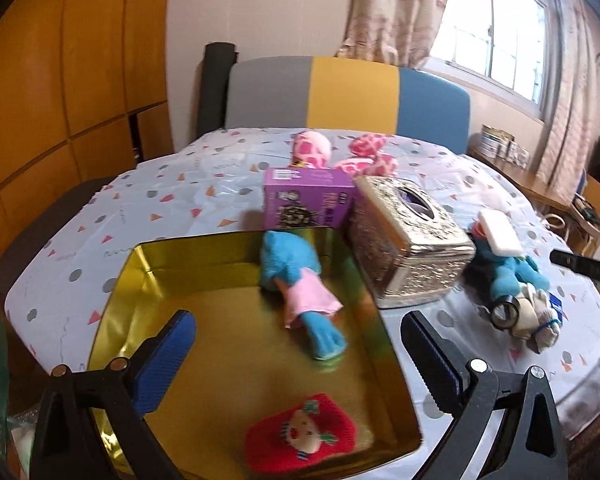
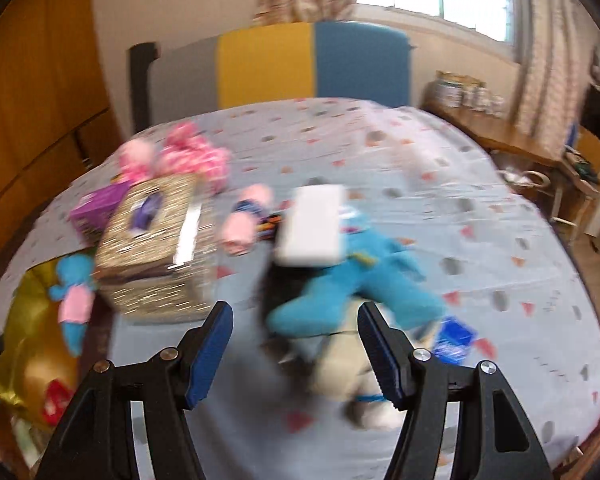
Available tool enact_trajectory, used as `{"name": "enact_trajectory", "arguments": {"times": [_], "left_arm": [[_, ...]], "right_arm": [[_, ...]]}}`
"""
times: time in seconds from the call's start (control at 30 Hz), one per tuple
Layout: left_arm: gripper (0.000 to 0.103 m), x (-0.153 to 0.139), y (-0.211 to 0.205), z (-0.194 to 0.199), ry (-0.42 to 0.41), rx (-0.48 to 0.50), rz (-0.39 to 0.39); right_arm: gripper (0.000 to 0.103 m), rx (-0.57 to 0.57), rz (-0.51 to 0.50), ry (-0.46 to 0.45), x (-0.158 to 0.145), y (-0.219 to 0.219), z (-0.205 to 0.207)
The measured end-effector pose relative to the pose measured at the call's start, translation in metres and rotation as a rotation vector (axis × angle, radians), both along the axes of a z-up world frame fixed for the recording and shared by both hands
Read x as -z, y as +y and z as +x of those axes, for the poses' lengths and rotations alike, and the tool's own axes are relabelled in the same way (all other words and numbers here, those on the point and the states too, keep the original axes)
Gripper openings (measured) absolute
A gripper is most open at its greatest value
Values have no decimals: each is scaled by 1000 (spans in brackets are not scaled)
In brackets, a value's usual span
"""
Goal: Organize soft objects
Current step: 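Return the left gripper to the pile and grasp the white sponge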
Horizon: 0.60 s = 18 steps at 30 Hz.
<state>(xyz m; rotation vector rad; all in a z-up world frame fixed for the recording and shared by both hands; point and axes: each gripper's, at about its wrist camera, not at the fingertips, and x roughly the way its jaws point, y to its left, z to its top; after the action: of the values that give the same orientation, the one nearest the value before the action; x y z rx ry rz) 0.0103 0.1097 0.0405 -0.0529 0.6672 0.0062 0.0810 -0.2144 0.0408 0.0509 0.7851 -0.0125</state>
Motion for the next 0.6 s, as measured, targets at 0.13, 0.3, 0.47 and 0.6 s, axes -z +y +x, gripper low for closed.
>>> {"name": "enact_trajectory", "arguments": {"times": [0.13, 0.3, 0.47, 0.6], "left_arm": [[103, -2, -19, 4, 6, 54, 11], [103, -13, -47, 13, -26, 138, -18], [103, -25, -89, 30, -30, 287, -47], [103, -35, -134, 52, -7, 363, -5]], "right_arm": [[66, 139, -26, -29, 8, -46, 5], [66, 351, 156, -2, 24, -109, 7], [66, 418, 278, 25, 32, -135, 2], [66, 429, 315, 34, 33, -141, -1]]}}
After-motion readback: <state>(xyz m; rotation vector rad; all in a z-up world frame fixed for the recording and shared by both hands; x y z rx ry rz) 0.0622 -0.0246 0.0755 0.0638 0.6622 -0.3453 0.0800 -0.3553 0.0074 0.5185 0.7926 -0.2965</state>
